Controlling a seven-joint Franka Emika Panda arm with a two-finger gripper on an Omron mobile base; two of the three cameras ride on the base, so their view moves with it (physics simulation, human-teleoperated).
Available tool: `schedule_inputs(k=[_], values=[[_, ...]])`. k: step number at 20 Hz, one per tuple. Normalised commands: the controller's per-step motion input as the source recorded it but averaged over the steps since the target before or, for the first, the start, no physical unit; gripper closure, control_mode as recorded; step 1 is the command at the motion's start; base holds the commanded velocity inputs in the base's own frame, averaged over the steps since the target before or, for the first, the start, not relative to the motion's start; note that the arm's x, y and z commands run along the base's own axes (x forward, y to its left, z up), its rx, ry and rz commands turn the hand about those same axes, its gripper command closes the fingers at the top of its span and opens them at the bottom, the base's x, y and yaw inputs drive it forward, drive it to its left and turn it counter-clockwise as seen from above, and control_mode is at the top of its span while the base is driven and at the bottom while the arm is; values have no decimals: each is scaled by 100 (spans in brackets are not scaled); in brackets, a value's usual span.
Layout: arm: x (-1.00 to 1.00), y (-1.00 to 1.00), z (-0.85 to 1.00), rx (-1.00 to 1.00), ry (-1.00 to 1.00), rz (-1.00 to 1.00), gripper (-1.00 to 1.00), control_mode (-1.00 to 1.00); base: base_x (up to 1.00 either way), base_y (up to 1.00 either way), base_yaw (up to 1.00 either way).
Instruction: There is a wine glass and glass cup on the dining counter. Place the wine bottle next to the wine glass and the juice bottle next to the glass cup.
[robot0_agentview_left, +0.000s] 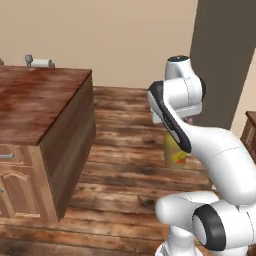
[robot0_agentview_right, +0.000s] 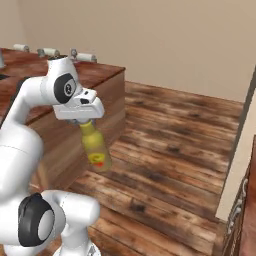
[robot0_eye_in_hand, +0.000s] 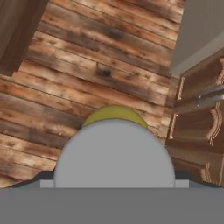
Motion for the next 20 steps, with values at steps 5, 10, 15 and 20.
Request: schedule_inputs(k=[5,10,15,20], values=[[0,0,0,0,0,0,100,100,23,-1,73],[0,0,0,0,0,0,100,100,27,-5,39],[0,0,0,0,0,0,100,100,25,-6,3],[0,0,0,0,0,0,100,100,22,-3,0]])
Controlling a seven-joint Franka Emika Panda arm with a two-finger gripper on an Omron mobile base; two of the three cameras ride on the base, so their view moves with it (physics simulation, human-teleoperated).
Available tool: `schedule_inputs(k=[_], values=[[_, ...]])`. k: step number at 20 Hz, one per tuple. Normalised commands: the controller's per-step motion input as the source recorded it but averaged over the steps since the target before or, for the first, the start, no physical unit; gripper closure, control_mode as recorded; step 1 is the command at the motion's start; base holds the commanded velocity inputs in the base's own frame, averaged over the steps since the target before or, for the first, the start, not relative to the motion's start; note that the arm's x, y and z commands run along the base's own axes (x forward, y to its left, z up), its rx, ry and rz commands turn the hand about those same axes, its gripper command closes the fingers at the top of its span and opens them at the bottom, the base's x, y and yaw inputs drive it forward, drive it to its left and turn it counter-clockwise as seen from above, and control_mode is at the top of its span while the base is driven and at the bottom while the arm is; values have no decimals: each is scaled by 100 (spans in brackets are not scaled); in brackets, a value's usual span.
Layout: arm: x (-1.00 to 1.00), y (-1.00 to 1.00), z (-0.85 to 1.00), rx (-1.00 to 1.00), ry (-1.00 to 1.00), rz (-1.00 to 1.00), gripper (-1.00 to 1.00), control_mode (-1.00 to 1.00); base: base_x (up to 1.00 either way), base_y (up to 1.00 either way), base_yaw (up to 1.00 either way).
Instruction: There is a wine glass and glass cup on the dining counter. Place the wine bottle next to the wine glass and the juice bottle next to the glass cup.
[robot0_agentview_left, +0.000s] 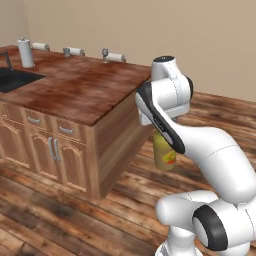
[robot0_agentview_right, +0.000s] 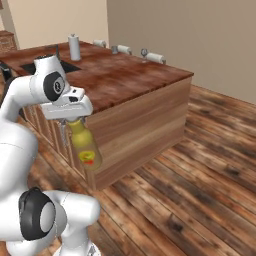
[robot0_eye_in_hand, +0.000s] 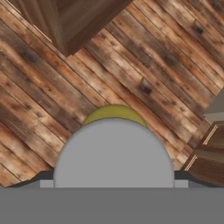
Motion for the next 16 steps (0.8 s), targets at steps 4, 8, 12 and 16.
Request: schedule_inputs(k=[4,8,12,16], values=[[0,0,0,0,0,0,100,100,31,13,0],[0,0,0,0,0,0,100,100,35,17,13],[0,0,0,0,0,0,100,100,33,12,17],[0,0,0,0,0,0,100,100,32,13,12]])
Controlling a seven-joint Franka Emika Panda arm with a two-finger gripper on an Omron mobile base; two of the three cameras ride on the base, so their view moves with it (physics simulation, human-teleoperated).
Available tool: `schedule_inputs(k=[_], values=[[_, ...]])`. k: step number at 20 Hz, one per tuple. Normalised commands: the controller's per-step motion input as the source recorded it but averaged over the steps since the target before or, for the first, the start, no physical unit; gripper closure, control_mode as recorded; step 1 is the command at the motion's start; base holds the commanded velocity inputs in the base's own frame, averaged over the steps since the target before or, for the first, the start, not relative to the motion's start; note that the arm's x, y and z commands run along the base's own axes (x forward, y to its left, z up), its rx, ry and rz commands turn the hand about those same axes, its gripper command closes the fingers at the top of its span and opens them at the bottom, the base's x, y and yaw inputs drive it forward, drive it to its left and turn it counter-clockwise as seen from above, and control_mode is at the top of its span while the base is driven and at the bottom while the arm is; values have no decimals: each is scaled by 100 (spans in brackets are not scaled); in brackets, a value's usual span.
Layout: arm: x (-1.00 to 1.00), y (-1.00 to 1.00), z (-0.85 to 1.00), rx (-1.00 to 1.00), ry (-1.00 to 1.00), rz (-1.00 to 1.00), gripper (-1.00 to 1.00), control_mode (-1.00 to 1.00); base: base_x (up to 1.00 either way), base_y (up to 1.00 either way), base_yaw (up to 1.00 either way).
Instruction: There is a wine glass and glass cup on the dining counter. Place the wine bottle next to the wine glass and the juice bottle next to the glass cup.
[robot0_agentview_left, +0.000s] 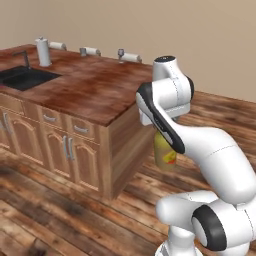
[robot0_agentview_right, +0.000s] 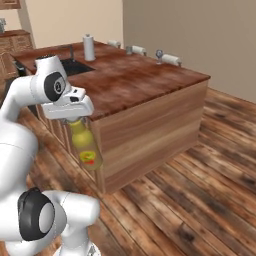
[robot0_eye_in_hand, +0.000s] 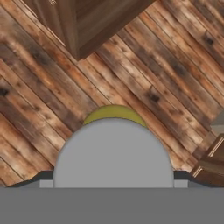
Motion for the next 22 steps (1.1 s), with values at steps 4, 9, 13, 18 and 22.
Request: schedule_inputs(k=[4,9,13,18,22], values=[[0,0,0,0,0,0,100,100,62,-6,-1],[0,0,0,0,0,0,100,100,75,-28,0],[0,0,0,0,0,0,100,100,76,-34,0],[0,0,0,0,0,0,100,100,78,-38,1],[0,0,0,0,0,0,100,100,77,-37,1]])
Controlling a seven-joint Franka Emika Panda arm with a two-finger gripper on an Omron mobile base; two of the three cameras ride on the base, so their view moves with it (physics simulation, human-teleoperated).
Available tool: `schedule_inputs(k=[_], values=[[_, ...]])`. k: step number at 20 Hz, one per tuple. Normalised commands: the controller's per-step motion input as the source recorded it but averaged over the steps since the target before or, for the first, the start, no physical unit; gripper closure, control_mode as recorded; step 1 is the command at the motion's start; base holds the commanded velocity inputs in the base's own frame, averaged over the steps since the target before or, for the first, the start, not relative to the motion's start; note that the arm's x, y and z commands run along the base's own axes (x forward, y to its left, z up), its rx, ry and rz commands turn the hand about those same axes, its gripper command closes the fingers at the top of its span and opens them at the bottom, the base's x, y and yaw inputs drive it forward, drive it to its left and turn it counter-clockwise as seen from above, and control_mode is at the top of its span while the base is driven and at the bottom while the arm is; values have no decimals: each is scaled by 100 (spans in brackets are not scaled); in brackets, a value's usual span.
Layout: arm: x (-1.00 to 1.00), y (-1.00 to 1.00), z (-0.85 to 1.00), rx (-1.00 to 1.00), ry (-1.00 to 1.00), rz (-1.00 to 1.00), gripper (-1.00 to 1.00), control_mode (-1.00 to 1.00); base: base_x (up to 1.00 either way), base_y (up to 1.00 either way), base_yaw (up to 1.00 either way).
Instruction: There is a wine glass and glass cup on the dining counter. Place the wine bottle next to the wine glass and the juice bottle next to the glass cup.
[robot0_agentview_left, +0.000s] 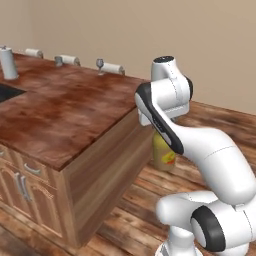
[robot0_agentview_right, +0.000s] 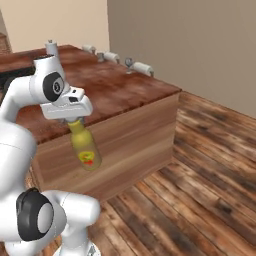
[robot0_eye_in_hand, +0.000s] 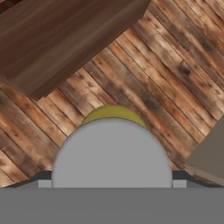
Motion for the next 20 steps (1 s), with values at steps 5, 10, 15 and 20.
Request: schedule_inputs(k=[5,10,15,20], values=[[0,0,0,0,0,0,100,100,73,-34,5],[0,0,0,0,0,0,100,100,72,-33,5],[0,0,0,0,0,0,100,100,73,-33,3],[0,0,0,0,0,0,100,100,74,-31,2]])
